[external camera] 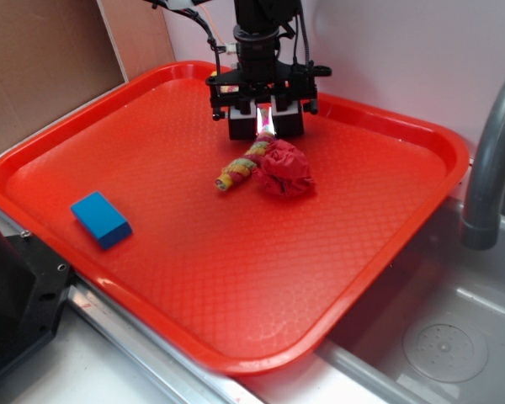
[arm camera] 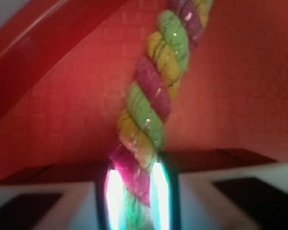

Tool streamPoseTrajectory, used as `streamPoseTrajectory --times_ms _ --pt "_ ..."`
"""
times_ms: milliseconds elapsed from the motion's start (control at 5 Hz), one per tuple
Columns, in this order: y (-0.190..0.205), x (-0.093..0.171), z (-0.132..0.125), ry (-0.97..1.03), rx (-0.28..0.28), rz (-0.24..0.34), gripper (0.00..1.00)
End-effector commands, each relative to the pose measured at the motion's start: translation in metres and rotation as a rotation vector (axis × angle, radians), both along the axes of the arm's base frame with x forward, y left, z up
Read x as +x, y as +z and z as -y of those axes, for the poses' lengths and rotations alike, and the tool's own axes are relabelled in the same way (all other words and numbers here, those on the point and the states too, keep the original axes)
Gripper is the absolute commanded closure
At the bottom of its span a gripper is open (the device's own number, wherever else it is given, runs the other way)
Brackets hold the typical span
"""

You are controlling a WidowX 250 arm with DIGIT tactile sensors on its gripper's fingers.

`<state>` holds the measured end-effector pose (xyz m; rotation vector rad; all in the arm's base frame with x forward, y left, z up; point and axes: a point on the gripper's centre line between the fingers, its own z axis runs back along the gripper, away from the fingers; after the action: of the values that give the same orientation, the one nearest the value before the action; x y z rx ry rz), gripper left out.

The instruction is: Grab the multicolored rope.

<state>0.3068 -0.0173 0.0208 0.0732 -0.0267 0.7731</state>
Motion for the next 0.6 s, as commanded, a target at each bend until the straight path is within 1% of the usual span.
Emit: streamPoseTrajectory --times_ms 0,200,400 --pt "0.113 -0.015 -0.027 -0.289 -0.065 0.050 1.00" --pt "0.147 -0.042 -0.031 -0.421 -0.078 0.025 1.00" --pt "0.171 -0.071 -0.031 -0.534 -0.060 0.077 1.00"
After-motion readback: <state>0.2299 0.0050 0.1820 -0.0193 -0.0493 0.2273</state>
